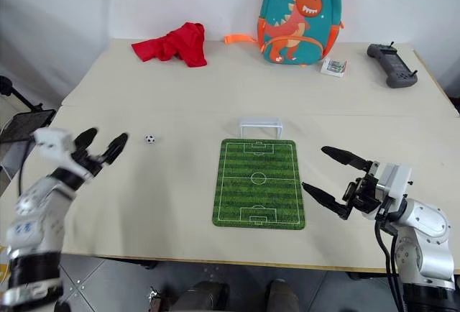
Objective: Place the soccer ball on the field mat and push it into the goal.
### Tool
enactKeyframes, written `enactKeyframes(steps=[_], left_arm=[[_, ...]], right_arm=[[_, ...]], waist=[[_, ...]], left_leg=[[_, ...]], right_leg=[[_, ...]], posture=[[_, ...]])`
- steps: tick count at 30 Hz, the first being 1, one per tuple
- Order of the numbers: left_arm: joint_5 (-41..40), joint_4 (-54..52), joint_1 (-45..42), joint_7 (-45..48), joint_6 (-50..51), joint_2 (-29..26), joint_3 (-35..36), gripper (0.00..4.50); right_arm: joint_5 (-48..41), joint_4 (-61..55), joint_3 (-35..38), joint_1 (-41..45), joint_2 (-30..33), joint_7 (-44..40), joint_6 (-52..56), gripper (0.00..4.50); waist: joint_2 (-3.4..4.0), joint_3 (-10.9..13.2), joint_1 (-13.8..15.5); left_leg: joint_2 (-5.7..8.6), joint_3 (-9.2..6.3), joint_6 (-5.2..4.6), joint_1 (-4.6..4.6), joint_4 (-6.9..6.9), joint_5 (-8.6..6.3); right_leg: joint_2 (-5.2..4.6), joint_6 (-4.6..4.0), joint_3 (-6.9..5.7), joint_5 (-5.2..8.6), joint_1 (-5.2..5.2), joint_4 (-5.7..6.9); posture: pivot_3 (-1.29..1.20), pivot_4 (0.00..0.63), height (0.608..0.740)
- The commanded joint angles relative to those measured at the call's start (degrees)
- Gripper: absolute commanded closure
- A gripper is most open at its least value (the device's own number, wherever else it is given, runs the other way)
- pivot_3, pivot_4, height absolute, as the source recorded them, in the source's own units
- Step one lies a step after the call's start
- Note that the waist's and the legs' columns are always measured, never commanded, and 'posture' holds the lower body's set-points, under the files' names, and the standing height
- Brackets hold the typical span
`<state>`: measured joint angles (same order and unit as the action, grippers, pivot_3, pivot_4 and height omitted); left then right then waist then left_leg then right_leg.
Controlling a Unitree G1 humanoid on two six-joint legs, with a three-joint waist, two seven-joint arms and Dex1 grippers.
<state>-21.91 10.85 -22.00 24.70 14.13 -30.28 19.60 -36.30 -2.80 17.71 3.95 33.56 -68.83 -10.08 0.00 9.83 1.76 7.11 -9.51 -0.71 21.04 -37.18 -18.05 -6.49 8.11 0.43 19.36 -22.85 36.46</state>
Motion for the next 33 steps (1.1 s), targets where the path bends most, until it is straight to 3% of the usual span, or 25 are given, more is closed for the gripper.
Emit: enactKeyframes(steps=[1, 8, 9, 11, 21, 27, 29, 33], left_arm=[[4.23, 7.04, -4.37, -1.78, -0.86, 0.12, -2.72, 0.04], [8.65, 16.75, -10.89, -5.36, -2.56, 2.95, -6.00, 0.04], [8.42, 16.71, -10.92, -5.05, -2.15, 3.39, -6.14, 0.21], [9.17, 16.43, -10.51, -5.39, -1.87, 3.70, -6.70, 0.63], [7.12, 9.78, -4.76, -4.76, -1.58, 3.93, -4.41, 3.63], [-0.45, 2.14, -2.34, 10.63, -7.55, 2.62, -3.72, 3.64], [-3.93, -3.69, -0.34, 22.17, -8.80, -0.34, -5.79, 3.64], [-5.44, -10.14, 1.73, 34.67, -8.63, -4.08, -11.58, 3.64]], right_arm=[[0.24, -1.73, 0.22, -0.45, -0.82, 1.17, -0.90, 0.00], [1.14, -2.77, -0.12, -1.66, -2.27, 2.57, -1.49, 0.00], [1.29, -2.78, -0.13, -1.71, -2.43, 2.76, -1.66, 0.00], [1.50, -2.74, -0.18, -1.75, -2.62, 3.08, -1.94, 0.00], [2.05, -1.91, -0.37, -1.33, -2.78, 4.39, -3.21, 0.00], [1.97, -1.61, 0.18, -1.12, -1.75, 4.61, -3.26, 0.00], [1.18, -0.62, 1.56, -1.02, 0.91, 2.10, -2.83, 0.00], [0.08, 1.44, 2.96, -2.95, 6.75, -5.94, -2.68, 0.00]], waist=[[-0.01, 0.00, -0.92], [-0.07, 0.00, -1.52], [-0.08, 0.00, -1.63], [-0.08, 0.00, -1.66], [-0.08, 0.00, -1.62], [-0.08, 0.00, -1.41], [-0.08, 0.00, -1.50], [-0.03, -0.03, -1.23]], left_leg=[[0.00, 0.01, -0.02, -0.03, 0.05, -0.01], [0.06, 0.24, -0.02, 0.16, -0.05, -0.01], [0.06, 0.27, -0.02, 0.16, -0.08, -0.01], [0.05, 0.29, -0.02, 0.17, -0.11, -0.01], [0.03, 0.45, -0.02, 0.12, -0.27, -0.01], [0.03, 0.46, -0.02, 0.15, -0.33, -0.01], [0.03, 0.47, -0.02, 0.16, -0.35, -0.01], [0.03, 0.49, -0.03, 0.15, -0.33, -0.02]], right_leg=[[0.00, 0.00, 0.01, 0.00, -0.08, 0.06], [-0.05, 0.01, 0.04, -0.01, -0.52, 0.45], [-0.06, 0.02, 0.05, -0.01, -0.52, 0.47], [-0.05, 0.02, 0.07, -0.01, -0.54, 0.49], [-0.05, 0.02, 0.25, -0.01, -0.61, 0.51], [-0.06, 0.02, 0.25, -0.01, -0.61, 0.50], [-0.07, 0.02, 0.24, -0.01, -0.61, 0.49], [-0.09, 0.02, 0.25, -0.01, -0.57, 0.44]], posture=[[0.00, 0.150, 0.740], [0.00, 0.150, 0.740], [0.00, 0.150, 0.740], [0.00, 0.150, 0.740], [0.00, 0.150, 0.740], [0.00, 0.150, 0.740], [0.00, 0.150, 0.740], [0.00, 0.150, 0.740]])
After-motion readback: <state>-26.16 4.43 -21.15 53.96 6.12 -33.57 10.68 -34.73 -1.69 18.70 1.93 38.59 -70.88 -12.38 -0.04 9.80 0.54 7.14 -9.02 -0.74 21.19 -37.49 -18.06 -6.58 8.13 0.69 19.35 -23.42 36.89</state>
